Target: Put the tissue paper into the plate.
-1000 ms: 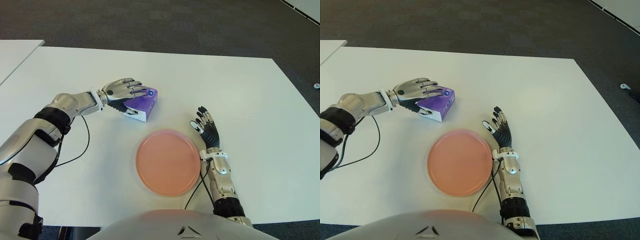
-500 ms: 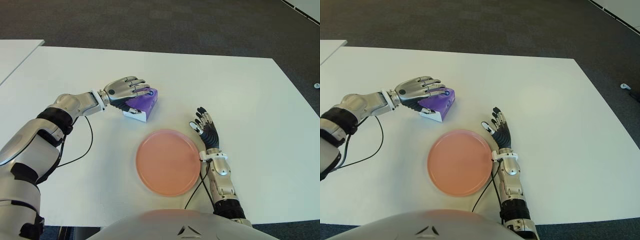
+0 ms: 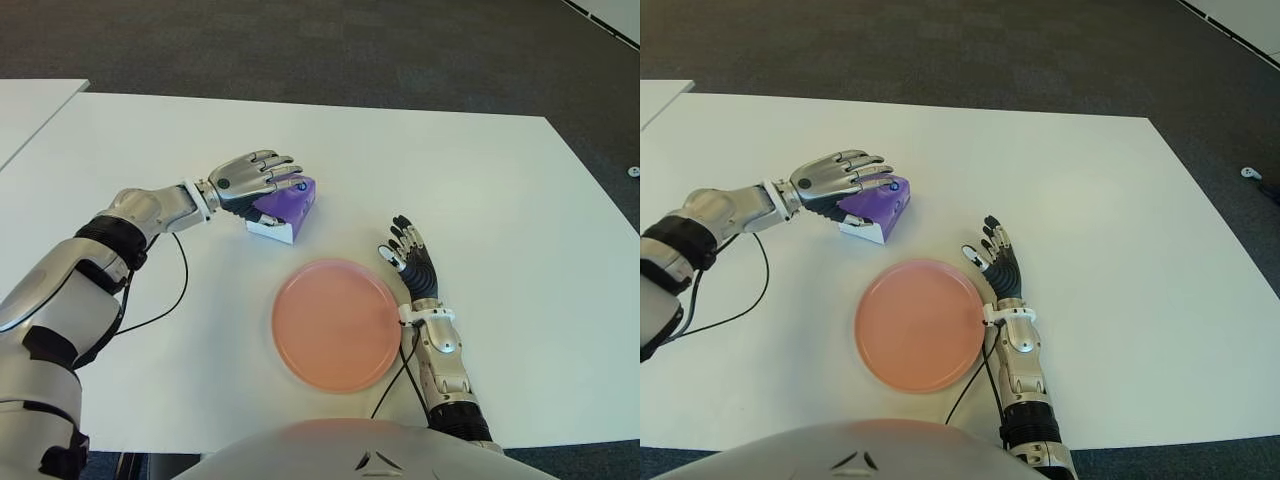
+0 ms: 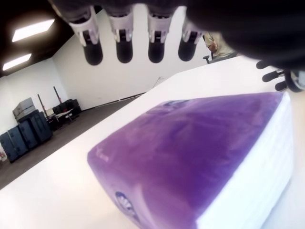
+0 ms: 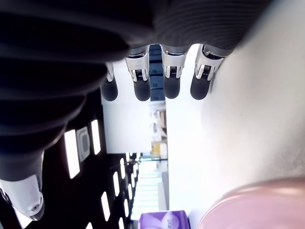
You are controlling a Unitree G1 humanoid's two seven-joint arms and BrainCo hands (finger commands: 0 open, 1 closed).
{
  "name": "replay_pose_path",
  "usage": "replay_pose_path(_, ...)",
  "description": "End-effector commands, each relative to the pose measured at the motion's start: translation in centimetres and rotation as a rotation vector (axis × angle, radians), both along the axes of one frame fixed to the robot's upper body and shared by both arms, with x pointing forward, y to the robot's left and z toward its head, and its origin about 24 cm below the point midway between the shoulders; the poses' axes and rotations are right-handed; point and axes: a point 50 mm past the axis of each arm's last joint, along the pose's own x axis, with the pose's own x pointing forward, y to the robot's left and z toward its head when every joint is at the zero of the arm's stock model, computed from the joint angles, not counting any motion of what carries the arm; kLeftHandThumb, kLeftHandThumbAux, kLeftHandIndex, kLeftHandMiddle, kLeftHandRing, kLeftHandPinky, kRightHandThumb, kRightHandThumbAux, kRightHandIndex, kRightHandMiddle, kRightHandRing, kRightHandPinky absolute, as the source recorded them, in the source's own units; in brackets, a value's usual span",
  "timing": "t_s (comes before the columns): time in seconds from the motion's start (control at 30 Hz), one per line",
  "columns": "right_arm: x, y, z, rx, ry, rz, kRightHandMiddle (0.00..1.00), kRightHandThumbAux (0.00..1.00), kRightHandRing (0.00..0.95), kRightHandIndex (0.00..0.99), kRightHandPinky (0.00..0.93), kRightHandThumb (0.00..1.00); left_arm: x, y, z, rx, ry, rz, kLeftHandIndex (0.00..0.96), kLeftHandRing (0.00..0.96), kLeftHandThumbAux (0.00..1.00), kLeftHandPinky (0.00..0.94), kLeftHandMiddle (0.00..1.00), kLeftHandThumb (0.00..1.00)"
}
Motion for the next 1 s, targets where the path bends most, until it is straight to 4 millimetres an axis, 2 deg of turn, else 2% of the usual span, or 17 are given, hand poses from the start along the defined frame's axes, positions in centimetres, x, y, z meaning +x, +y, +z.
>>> replay_pose_path(0.03, -2.5, 0.0, -3.7, 0.005, 0.235, 0.005, 0.0, 0.603, 0.0, 0.0, 0.0, 0.0, -0.6, 0.2, -1.5, 0.021, 0.059, 0.002, 0.0, 0.0, 0.093, 0.0, 0.0, 0.282)
replay_pose_path(1.0, -2.4, 0.0, -3.6, 0.017, 0.25, 0.021, 0.0, 0.609, 0.0, 0.0, 0.0, 0.0, -0.2, 0.5, -3.0, 0.107, 0.11, 0.071, 0.0, 0.0, 0.085, 0.0, 0.0, 0.309)
